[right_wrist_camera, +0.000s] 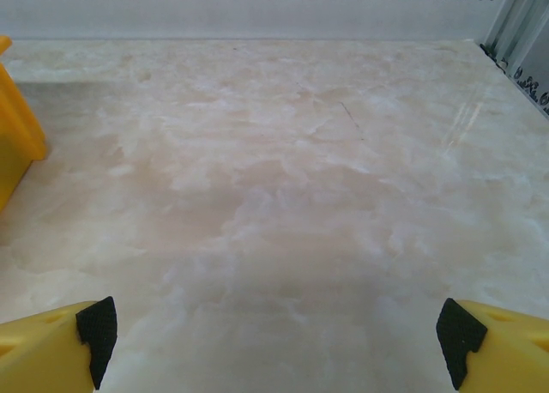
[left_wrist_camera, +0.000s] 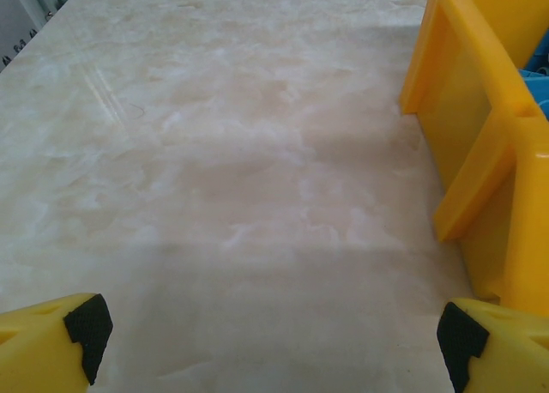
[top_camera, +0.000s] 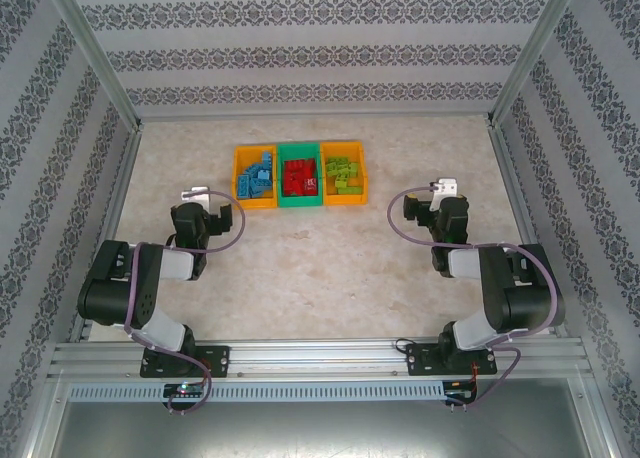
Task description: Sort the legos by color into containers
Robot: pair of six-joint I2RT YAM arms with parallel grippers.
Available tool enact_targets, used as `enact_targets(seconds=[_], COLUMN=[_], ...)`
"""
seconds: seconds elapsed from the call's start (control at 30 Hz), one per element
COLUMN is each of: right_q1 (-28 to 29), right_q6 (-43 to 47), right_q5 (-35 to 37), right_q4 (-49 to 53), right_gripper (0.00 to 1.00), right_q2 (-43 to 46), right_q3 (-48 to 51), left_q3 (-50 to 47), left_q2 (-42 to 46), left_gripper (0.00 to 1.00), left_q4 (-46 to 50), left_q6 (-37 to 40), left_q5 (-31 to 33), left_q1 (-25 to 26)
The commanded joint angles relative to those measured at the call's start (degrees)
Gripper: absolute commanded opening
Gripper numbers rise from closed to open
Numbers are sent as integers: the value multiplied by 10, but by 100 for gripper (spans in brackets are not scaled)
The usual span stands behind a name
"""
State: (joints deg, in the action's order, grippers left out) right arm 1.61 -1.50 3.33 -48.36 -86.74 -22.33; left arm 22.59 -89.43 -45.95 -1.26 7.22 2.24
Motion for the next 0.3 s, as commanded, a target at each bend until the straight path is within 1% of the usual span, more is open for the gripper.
enact_targets(seconds=[0.0, 0.27], right_q1=[-5, -2], right_q6=[4, 4], right_q5=[-15, -8], right_q4=[-22, -23], right_gripper=[98, 98], right_q2=[5, 5], right_q3=[2, 2], left_q3=[3, 3], left_q2=[0, 0], left_gripper=[99, 99], left_q4=[-33, -32], left_q6=[2, 2], left_q5=[-11, -11], left_q1=[-7, -7])
